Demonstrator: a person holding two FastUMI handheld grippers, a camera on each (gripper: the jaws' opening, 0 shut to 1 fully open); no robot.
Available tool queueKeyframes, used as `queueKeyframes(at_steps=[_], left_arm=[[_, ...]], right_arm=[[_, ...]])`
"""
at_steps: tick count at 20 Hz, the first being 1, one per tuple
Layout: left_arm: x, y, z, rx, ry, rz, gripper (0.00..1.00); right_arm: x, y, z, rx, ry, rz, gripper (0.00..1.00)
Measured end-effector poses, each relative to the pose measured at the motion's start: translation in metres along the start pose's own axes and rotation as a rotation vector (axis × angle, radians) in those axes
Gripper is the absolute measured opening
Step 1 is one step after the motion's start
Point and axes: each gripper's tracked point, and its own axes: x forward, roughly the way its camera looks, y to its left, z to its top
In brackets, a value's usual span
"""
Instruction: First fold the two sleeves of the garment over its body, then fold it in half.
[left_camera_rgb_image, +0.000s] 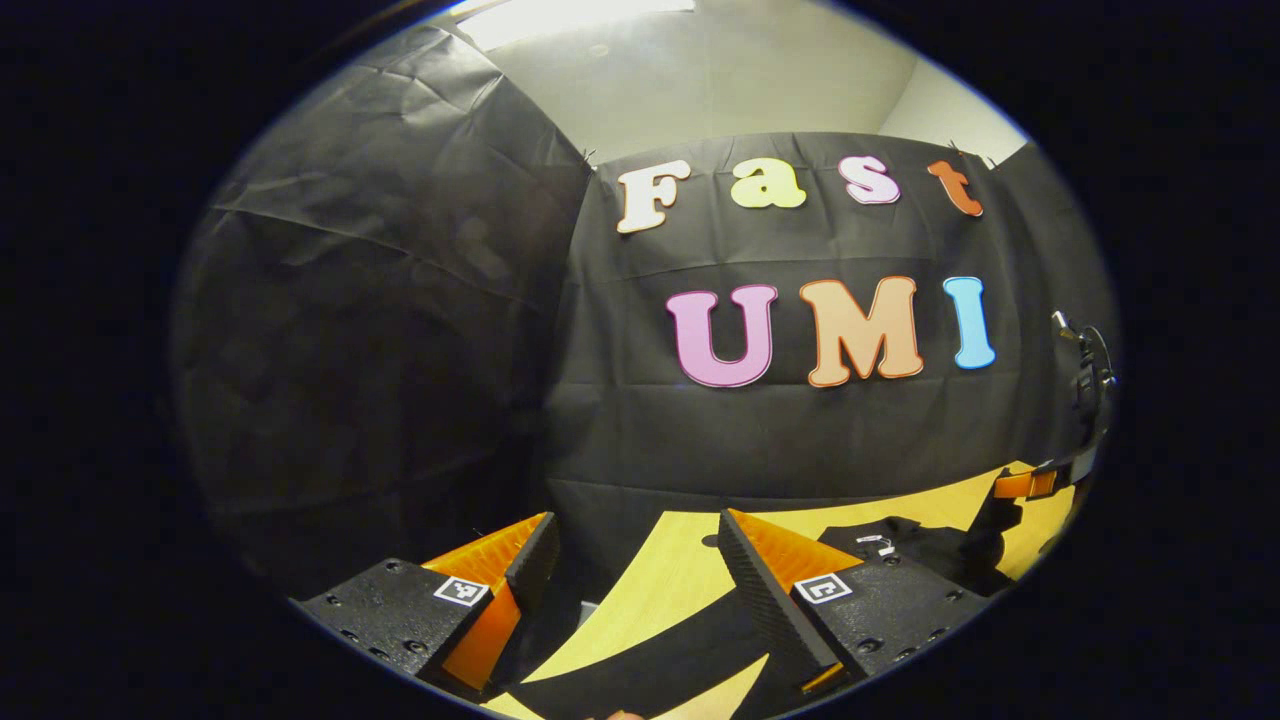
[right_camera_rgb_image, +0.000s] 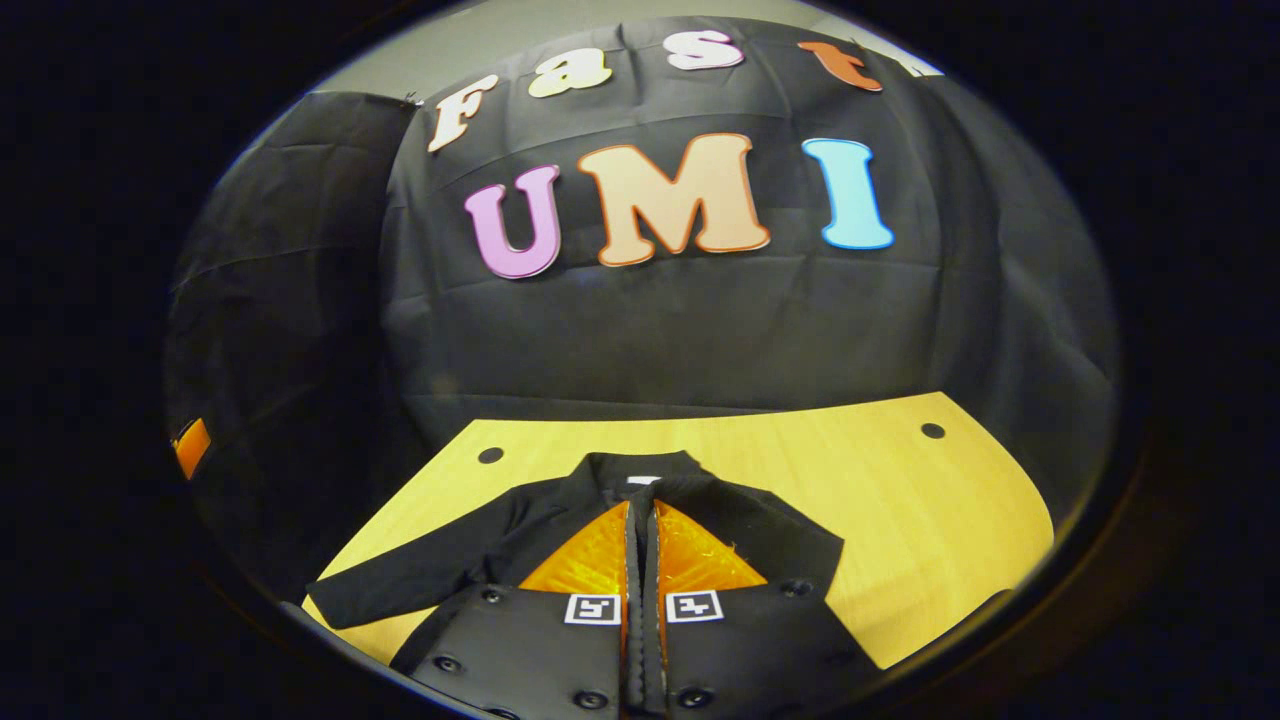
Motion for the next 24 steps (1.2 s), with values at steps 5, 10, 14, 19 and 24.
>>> queueKeyframes(at_steps=[5,10,14,19,24], left_arm=[[-0.003,0.027,-0.019,-0.009,0.04,0.041,0.96],[-0.007,0.038,-0.038,-0.019,0.083,0.062,0.95],[-0.01,0.041,-0.046,-0.008,0.103,0.074,0.96],[-0.008,0.045,-0.072,0.014,0.152,0.074,0.95],[-0.005,0.05,-0.117,0.031,0.26,0.068,0.96]], right_arm=[[0.021,0.051,-0.011,-0.046,0.049,0.079,0.02],[0.044,0.086,-0.027,-0.077,0.116,0.134,0.02],[0.055,0.108,-0.039,-0.105,0.166,0.183,0.02],[0.05,0.123,-0.027,-0.116,0.105,0.208,1.0],[0.048,0.106,-0.02,-0.146,0.069,0.167,0.98]])
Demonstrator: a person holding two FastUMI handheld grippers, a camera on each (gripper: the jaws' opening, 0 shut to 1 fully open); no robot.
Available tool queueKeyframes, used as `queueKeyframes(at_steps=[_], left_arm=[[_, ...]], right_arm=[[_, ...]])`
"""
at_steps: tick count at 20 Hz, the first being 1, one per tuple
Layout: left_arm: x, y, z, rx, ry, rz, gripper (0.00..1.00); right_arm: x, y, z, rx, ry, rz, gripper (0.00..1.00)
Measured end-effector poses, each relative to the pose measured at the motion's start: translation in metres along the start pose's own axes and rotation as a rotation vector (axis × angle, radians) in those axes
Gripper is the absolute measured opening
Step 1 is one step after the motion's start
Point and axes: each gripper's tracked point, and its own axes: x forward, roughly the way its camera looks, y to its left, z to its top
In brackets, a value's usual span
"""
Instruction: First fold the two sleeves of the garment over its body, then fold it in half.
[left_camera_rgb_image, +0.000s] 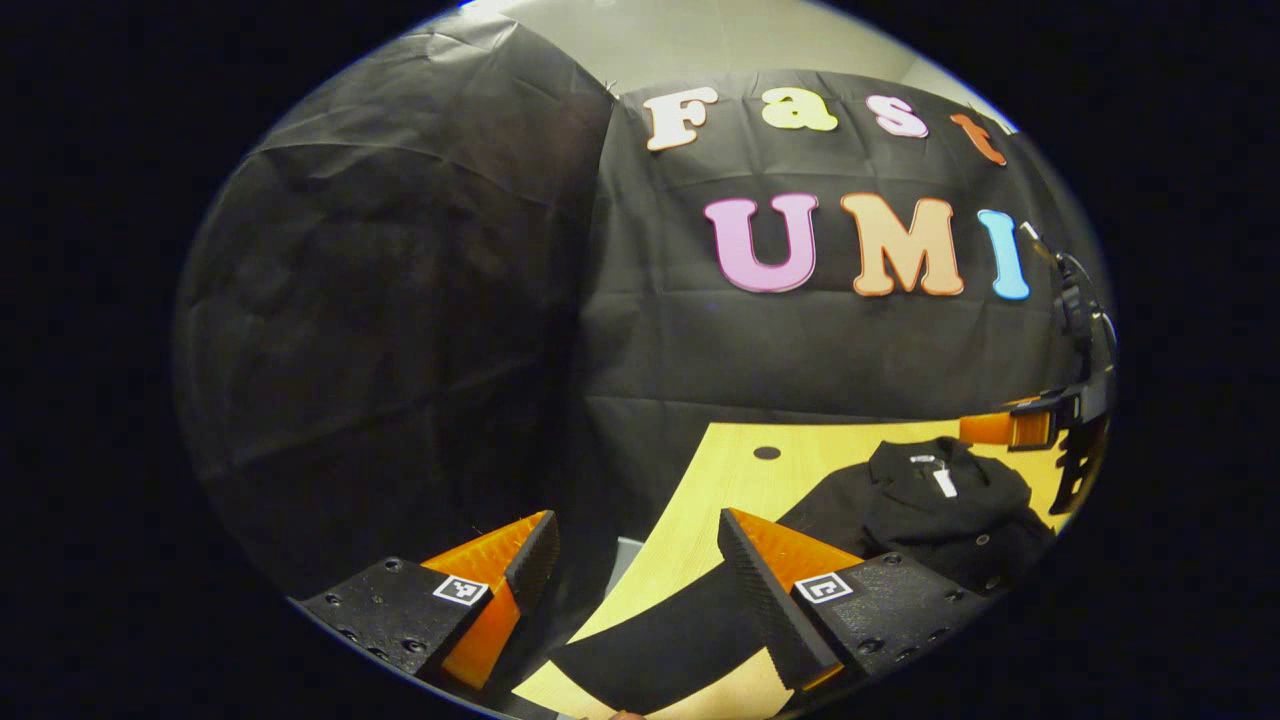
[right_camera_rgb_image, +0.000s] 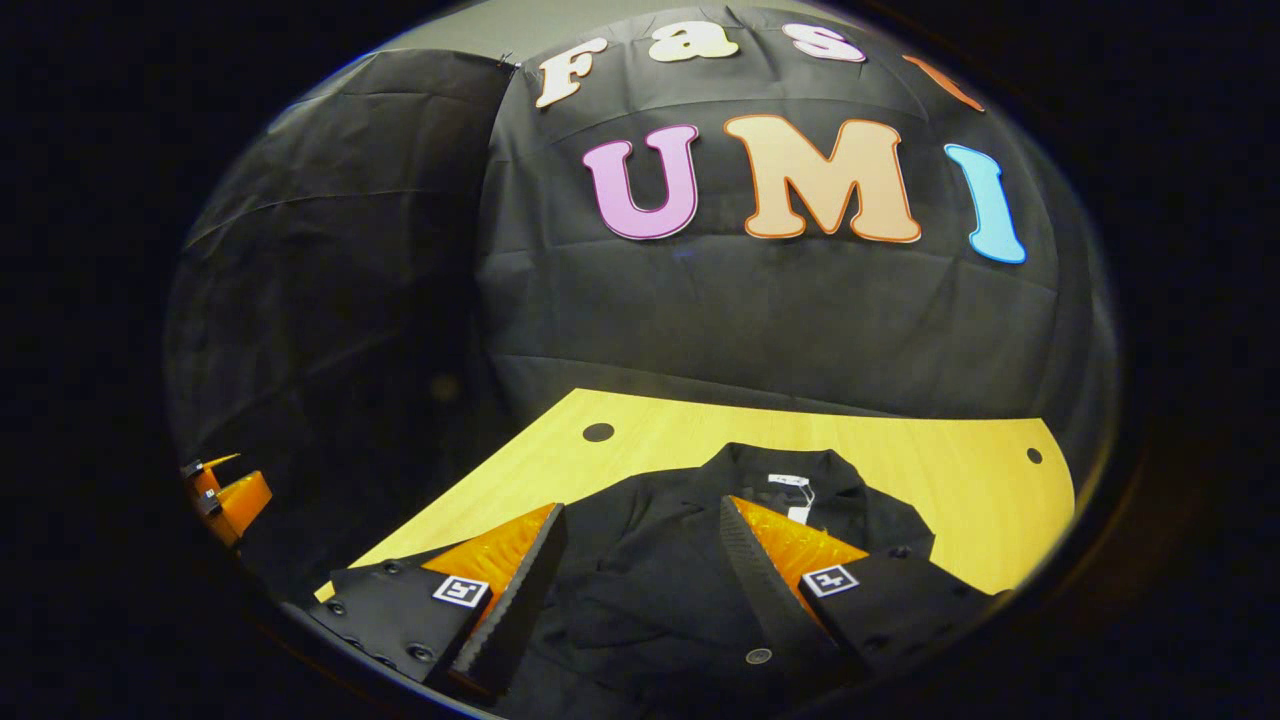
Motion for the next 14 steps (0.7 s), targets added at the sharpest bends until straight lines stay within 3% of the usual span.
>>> queueKeyframes(at_steps=[6,11,13,14], left_arm=[[0.015,0.004,-0.056,-0.007,0.143,-0.002,0.93],[0.018,0.007,-0.115,-0.025,0.306,0.01,0.94],[0.012,0.003,-0.138,-0.049,0.371,0.011,0.94],[0.012,0.004,-0.146,-0.062,0.395,0.014,0.95]], right_arm=[[-0.011,-0.026,-0.009,0.001,0.014,-0.071,0.98],[-0.015,-0.033,-0.017,-0.008,0.029,-0.095,0.94],[-0.015,-0.032,-0.022,-0.018,0.044,-0.098,0.98],[-0.015,-0.032,-0.024,-0.021,0.049,-0.098,0.94]])
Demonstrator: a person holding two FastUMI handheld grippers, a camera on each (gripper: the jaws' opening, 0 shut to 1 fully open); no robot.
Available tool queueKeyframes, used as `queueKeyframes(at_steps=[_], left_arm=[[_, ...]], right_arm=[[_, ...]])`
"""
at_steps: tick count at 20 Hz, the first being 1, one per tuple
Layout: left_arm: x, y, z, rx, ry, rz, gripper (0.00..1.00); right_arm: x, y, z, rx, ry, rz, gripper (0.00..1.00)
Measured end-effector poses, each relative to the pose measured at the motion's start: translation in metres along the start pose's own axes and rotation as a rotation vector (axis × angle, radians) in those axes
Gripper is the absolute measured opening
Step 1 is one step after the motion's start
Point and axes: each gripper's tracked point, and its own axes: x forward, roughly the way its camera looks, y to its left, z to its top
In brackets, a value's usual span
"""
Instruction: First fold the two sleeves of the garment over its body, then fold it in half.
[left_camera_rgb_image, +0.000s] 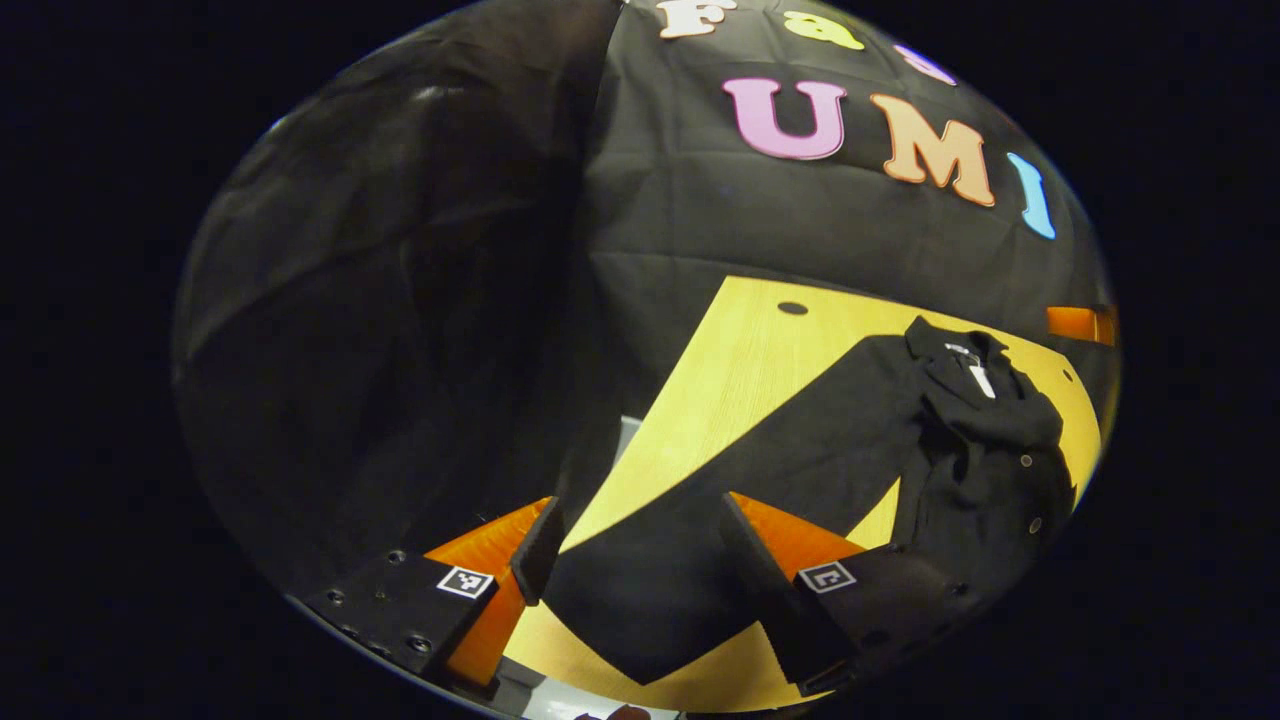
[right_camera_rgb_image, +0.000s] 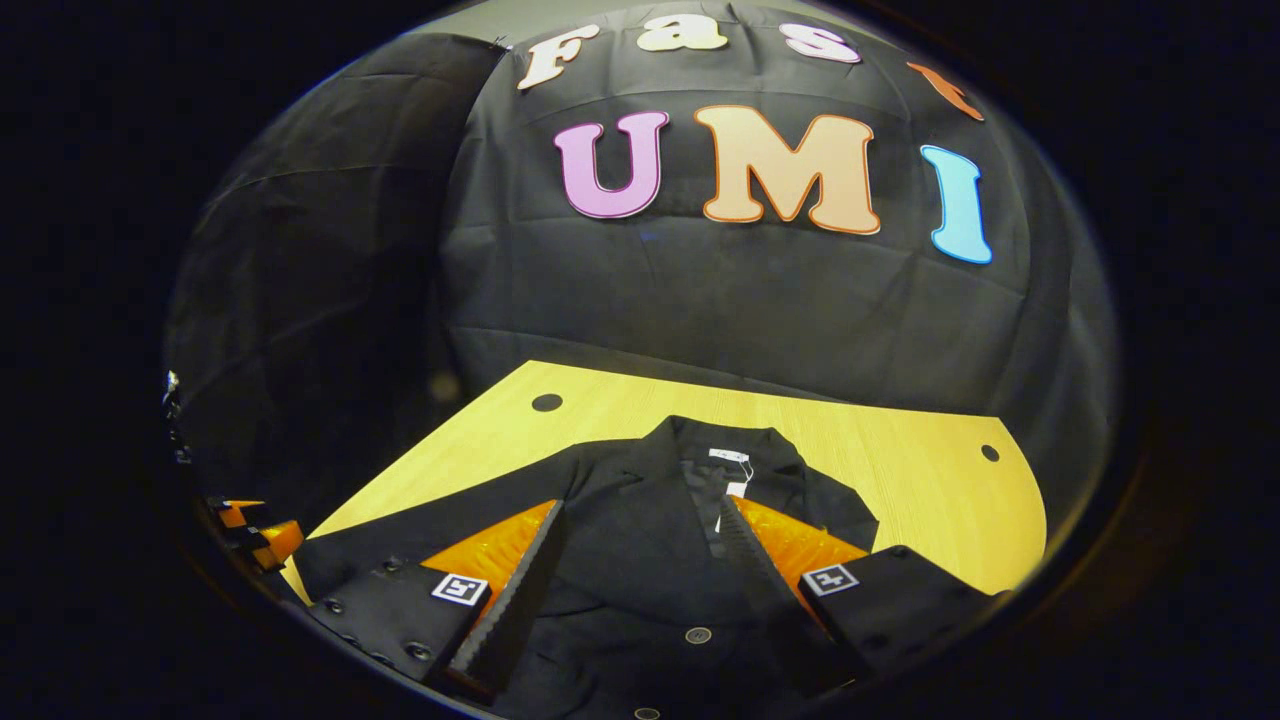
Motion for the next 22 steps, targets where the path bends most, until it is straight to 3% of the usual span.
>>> queueKeyframes(at_steps=[2,8,10,12,15,17,21,22], left_arm=[[0.004,0.004,-0.015,-0.018,0.043,0.013,0.94],[0.014,0.0,-0.053,-0.092,0.149,0.007,0.92],[0.013,-0.01,-0.071,-0.128,0.211,0.005,0.96],[0.016,-0.011,-0.069,-0.084,0.175,0.019,0.99],[0.012,-0.016,-0.068,-0.085,0.164,0.011,0.94],[0.01,-0.013,-0.068,-0.097,0.154,0.016,0.8],[0.014,-0.016,-0.062,-0.138,0.079,-0.026,0.38],[0.012,-0.015,-0.058,-0.178,0.056,-0.027,0.19]], right_arm=[[-0.001,0.0,-0.004,-0.007,0.009,-0.001,0.98],[-0.003,-0.007,-0.007,-0.017,0.012,-0.014,0.94],[-0.005,-0.012,-0.009,-0.017,0.012,-0.021,0.98],[-0.007,-0.017,-0.01,-0.018,0.013,-0.025,0.98],[-0.011,-0.027,-0.015,-0.014,0.02,-0.033,0.98],[-0.014,-0.033,-0.016,-0.01,0.018,-0.038,0.98],[-0.02,-0.042,-0.024,0.017,0.02,-0.035,0.98],[-0.022,-0.043,-0.025,0.019,0.018,-0.033,0.95]])
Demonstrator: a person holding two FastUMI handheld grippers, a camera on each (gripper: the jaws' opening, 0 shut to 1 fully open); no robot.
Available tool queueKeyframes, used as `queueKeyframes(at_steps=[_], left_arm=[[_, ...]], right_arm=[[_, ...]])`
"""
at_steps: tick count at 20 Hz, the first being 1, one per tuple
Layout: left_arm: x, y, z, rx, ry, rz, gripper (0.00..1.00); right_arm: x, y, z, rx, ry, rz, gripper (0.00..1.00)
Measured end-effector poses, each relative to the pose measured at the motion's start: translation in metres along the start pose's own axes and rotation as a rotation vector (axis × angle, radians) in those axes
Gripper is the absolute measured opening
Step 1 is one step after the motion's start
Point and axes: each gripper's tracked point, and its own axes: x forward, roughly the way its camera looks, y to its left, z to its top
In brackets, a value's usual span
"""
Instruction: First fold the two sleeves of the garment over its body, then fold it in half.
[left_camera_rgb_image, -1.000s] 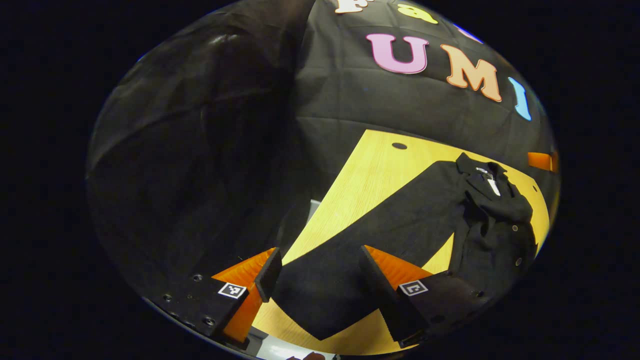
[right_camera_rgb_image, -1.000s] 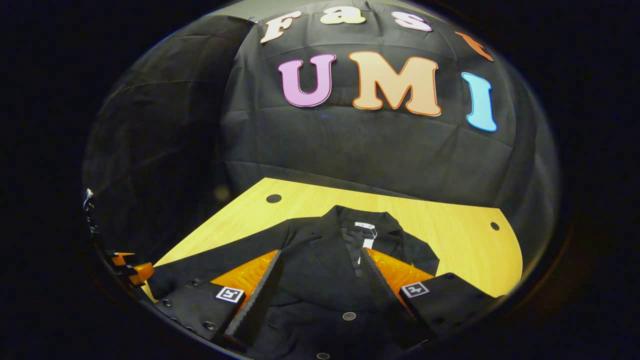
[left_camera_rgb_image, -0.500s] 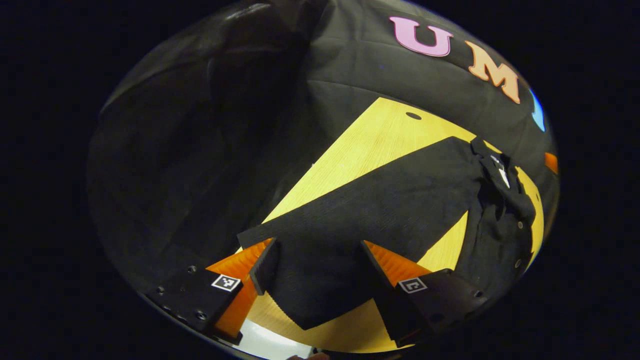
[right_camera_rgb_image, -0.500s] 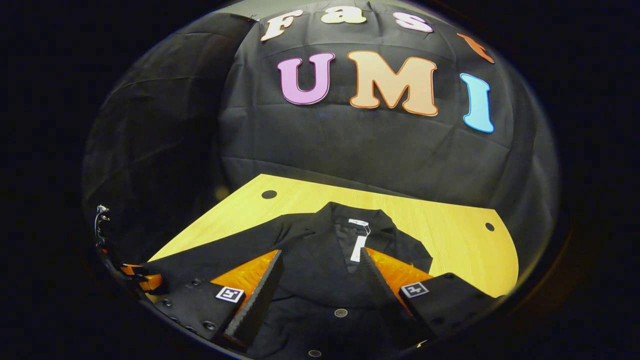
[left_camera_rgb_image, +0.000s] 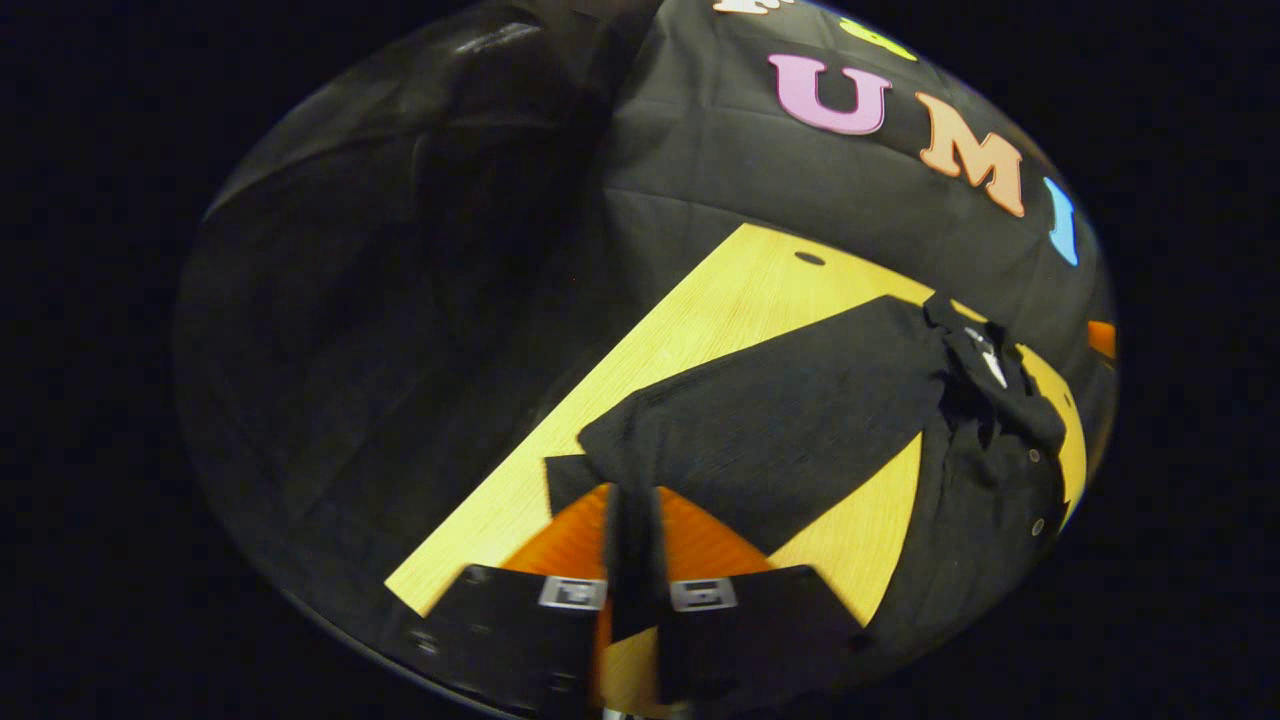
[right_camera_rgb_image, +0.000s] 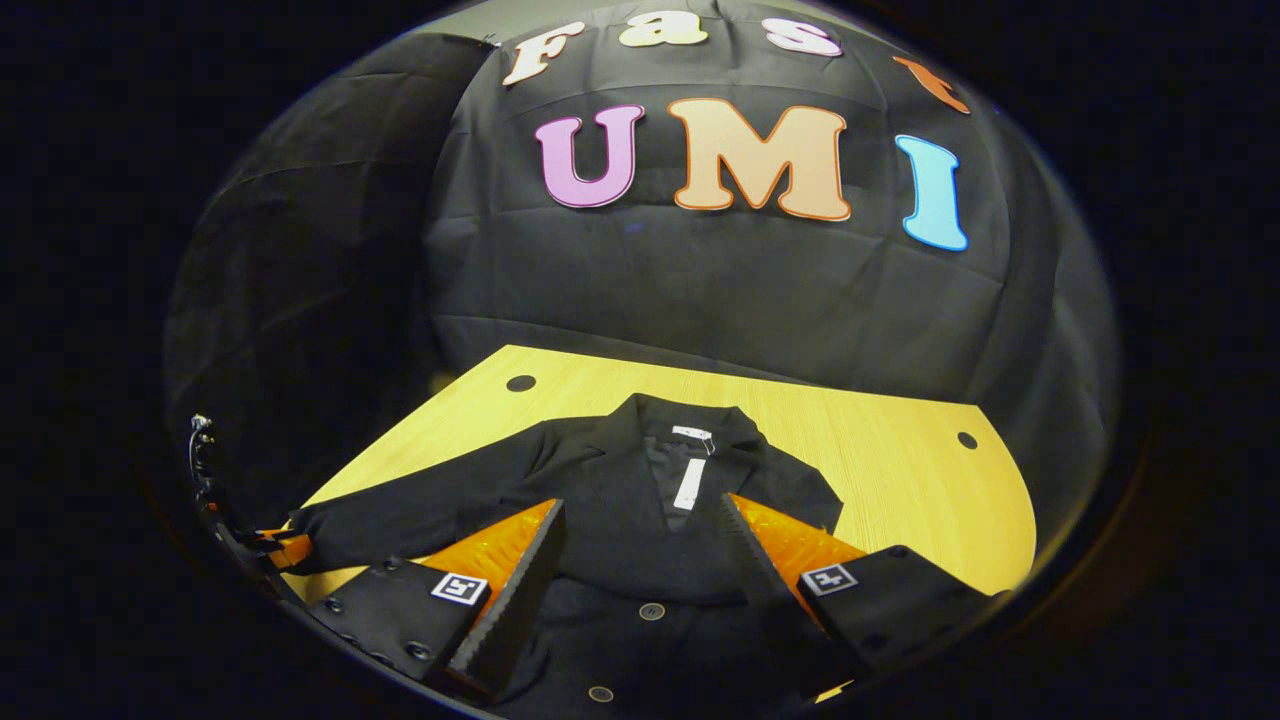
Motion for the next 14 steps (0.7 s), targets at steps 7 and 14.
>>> queueKeyframes(at_steps=[7,14], left_arm=[[-0.019,-0.01,0.049,-0.086,-0.07,-0.02,0.0],[-0.037,-0.057,0.127,-0.036,-0.244,-0.102,0.0]], right_arm=[[-0.023,-0.022,-0.006,-0.007,-0.028,-0.007,0.98],[-0.052,-0.063,-0.02,0.027,-0.058,-0.041,0.98]])
